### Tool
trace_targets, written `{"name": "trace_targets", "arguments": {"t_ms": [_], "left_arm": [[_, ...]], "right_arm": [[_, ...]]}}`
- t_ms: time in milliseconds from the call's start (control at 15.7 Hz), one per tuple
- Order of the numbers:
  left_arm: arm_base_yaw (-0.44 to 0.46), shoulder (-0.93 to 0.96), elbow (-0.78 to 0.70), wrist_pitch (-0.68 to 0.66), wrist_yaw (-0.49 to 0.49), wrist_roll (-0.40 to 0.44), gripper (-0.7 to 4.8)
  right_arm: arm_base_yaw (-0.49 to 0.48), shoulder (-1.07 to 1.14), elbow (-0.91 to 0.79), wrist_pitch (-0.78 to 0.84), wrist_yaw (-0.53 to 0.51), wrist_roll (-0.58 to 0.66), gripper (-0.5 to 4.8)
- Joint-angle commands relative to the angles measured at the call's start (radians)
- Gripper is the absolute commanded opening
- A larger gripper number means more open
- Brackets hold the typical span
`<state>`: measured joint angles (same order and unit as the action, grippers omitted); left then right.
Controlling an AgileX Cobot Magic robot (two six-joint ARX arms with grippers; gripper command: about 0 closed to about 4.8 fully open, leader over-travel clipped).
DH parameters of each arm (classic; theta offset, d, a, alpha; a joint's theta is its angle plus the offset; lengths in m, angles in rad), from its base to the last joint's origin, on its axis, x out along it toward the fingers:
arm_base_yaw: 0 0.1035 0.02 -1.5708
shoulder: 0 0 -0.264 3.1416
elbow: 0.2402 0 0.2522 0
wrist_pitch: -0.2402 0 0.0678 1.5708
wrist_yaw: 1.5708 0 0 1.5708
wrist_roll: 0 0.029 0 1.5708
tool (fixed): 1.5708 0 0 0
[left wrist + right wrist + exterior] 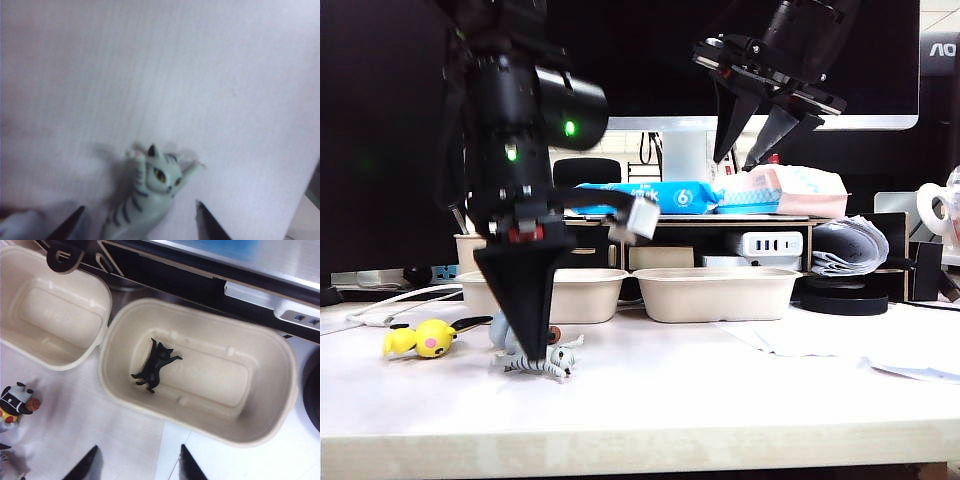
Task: Put the dolls with similar sizes into the same paper box, while dolls with different sizes go into separate paper boxes.
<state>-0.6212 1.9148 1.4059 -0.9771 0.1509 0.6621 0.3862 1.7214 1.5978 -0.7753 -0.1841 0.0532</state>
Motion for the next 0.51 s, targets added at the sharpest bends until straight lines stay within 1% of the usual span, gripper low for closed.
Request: {"name": "trace_targets", "arguments": {"t_ms": [64,127,191,254,318,509], "left_arm": [[-0.002,0.022,0.001,-0.008,0.006,-0.001,2.77],[-0.002,0.026,-0.001,-0.008,0.006,-0.002,2.74],[-0.002,0.026,-0.001,-0.006,0.006,-0.002,2.33],[-0.002,0.026,-0.001,-0.005,0.007,-0.002,1.63],[-0.002,0.026,-0.001,-0.005,0.007,-0.001,1.46],[-0.004,0.026,-0.001,0.015,0.011,-0.014,1.46]], "right_arm": [[-0.005,-0.008,0.004,0.019,-0.001,-0.009,2.03],[-0.006,-0.008,0.004,0.019,-0.001,-0.01,2.03],[-0.006,-0.008,0.004,0.02,-0.001,-0.01,2.03],[-0.006,-0.008,0.004,0.02,-0.001,-0.01,2.03],[-0.006,-0.008,0.004,0.02,-0.001,-0.01,2.03],[-0.006,-0.008,0.004,0.017,-0.001,-0.01,2.03]]}}
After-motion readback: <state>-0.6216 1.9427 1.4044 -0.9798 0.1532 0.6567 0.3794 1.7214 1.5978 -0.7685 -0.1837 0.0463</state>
